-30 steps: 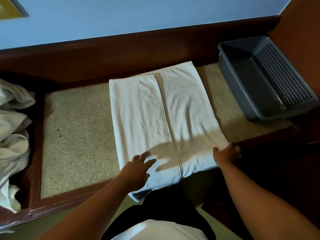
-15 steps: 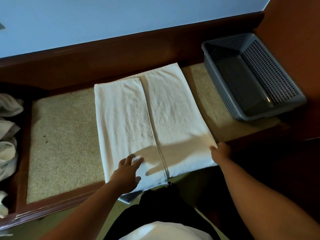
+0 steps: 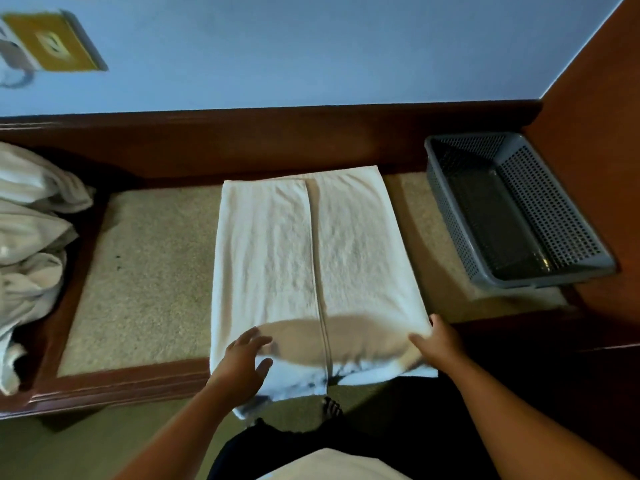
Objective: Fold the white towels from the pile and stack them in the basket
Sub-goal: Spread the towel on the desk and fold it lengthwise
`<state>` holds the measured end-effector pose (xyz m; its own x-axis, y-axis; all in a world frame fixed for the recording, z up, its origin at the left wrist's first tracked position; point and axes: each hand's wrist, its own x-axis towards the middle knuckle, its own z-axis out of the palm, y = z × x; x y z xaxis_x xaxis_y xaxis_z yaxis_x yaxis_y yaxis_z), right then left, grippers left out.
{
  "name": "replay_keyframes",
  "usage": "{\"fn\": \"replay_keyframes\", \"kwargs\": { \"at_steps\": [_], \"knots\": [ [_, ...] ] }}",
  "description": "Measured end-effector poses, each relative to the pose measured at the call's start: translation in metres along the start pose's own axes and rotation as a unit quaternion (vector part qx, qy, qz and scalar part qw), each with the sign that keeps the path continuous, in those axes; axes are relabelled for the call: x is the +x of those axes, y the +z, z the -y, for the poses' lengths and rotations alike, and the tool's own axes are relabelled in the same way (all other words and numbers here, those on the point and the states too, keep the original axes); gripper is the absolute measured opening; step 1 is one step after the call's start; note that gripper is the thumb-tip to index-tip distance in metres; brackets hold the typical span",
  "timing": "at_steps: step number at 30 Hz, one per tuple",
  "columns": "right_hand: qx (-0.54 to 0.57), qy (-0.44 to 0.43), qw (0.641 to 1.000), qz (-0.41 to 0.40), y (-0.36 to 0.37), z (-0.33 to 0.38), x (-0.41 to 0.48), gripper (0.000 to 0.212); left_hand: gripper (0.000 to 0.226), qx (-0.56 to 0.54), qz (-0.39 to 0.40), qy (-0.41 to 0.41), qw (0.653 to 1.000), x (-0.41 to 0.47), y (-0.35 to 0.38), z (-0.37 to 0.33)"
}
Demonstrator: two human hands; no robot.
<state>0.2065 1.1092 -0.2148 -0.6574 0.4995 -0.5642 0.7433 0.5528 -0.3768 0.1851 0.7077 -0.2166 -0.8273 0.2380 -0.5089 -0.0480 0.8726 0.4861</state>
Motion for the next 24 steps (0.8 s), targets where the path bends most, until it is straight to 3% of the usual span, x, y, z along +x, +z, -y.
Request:
{"fn": "replay_keyframes", "kwargs": {
  "at_steps": [10,13,16,19,22,24],
  "knots": [
    [0.087,-0.092,0.992,-0.009,0.064,0.099,-0.092,0.055,0.047,-0.046,-0.021,-0.015,0.999,-0.048,-0.041,0.051],
    [0.007,-0.159,0.987,0.006,0.109,0.127,-0.135,0.054,0.046,-0.067,-0.016,-0.008,0.998,-0.06,-0.053,0.069],
    [-0.059,-0.2,0.97,0.125,0.157,0.14,-0.168,0.058,0.047,-0.049,-0.032,0.004,0.998,-0.072,-0.061,0.085],
    [-0.181,-0.263,0.908,0.272,0.192,0.138,-0.183,0.081,0.051,-0.037,-0.034,-0.015,0.999,-0.081,-0.063,0.093],
    [-0.181,-0.263,0.899,0.3,0.209,0.13,-0.182,0.087,0.054,-0.024,-0.022,-0.018,0.999,-0.087,-0.064,0.101],
    [-0.184,-0.268,0.909,0.263,0.207,0.13,-0.184,0.066,0.053,-0.032,-0.017,-0.016,0.999,-0.089,-0.063,0.109]
  ]
}}
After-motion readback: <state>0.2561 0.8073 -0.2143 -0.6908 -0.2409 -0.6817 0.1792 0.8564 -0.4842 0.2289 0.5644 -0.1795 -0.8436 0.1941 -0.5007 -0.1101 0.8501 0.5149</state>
